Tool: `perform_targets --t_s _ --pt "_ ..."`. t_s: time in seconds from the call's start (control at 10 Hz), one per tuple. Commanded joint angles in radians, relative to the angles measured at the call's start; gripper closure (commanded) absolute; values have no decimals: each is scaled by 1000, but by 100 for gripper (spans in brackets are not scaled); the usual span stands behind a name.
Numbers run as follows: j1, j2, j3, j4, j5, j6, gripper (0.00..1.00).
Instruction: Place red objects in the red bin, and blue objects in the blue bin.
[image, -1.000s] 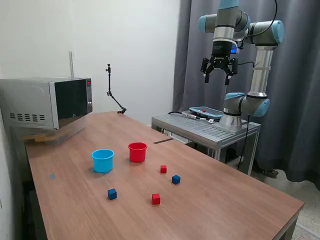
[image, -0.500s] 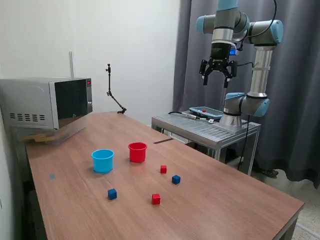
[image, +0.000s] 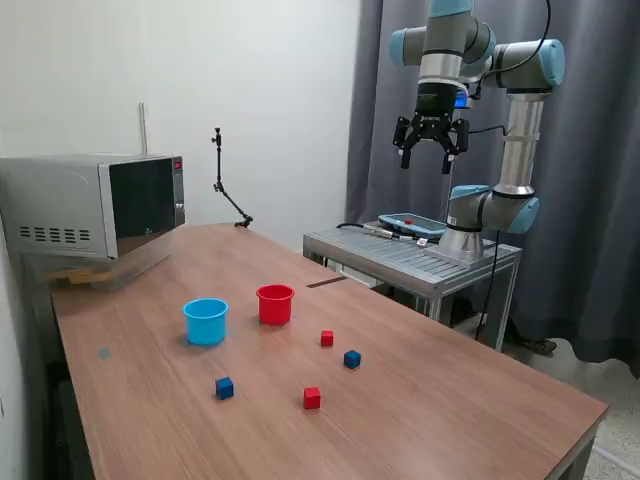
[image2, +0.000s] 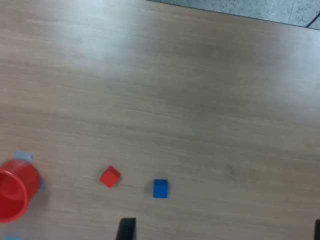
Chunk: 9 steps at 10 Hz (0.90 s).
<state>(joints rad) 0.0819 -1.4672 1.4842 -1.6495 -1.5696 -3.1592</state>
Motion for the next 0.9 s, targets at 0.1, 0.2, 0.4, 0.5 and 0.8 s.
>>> perform_targets --t_s 0.1,0.2,0.4,0.5,0.8 --pt "-2 46 -31 0 -29 -1 0" --pt "-2 89 -74 0 -29 -1 0" --pt "-4 163 -174 2 -30 -12 0" --pt "-4 207 -218 8 -44 -12 0" --pt "-2 286 -300 39 -95 -10 0"
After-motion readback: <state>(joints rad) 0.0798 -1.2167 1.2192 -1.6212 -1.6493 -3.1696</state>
